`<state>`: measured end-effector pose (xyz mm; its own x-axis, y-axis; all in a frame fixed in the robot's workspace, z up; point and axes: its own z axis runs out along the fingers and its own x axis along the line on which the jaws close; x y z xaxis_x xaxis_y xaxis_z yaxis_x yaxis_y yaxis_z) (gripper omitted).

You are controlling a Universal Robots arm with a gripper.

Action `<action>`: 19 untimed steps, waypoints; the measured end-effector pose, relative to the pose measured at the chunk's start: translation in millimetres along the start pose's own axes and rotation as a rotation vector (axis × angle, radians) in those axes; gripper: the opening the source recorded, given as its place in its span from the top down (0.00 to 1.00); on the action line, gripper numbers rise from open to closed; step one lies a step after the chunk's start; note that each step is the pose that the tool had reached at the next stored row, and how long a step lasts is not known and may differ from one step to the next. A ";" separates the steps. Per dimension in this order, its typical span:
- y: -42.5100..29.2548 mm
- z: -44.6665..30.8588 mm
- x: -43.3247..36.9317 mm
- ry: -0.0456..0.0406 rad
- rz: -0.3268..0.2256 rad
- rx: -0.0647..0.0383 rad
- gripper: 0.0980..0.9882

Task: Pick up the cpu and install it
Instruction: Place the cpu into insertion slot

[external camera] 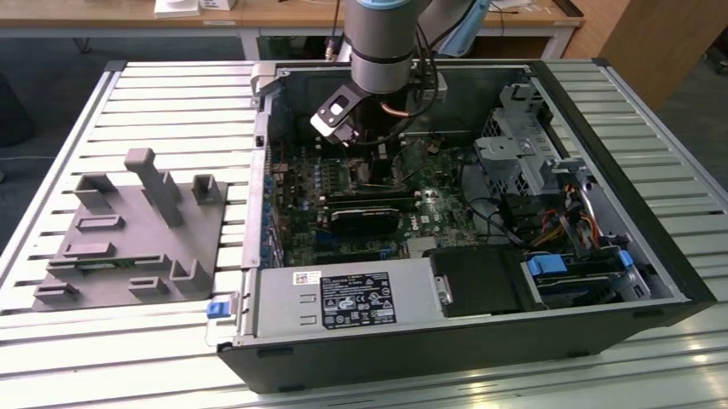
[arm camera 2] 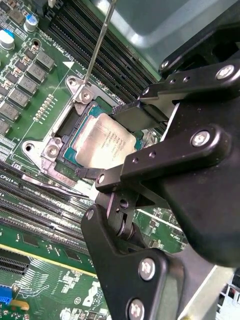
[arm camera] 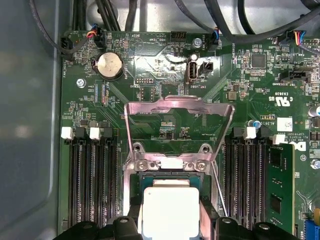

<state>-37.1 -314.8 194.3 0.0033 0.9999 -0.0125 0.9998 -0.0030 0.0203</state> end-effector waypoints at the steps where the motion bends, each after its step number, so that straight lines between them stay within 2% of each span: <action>1: 0.0 0.0 0.0 0.0000 0.000 0.000 0.51; 3: 0.0 0.1 0.0 0.0000 0.000 0.000 0.49; 4: 0.0 0.1 0.0 0.0000 0.000 0.000 0.42; 8: 0.0 -1.2 0.0 0.0001 0.000 0.000 0.42; 13: 0.2 -9.0 -0.1 0.0000 0.000 0.000 0.44; 15: 0.2 -10.2 -0.1 0.0000 0.000 0.000 0.57; 16: 0.3 -10.4 -0.1 -0.0003 0.000 0.000 0.57; 18: 0.3 -11.0 -0.1 -0.0022 0.000 0.000 0.70; 19: 0.3 -11.5 -0.1 -0.0034 0.000 0.000 0.70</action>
<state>-37.1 -314.8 205.8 0.0033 0.9999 -0.0160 0.9998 -0.0030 0.0203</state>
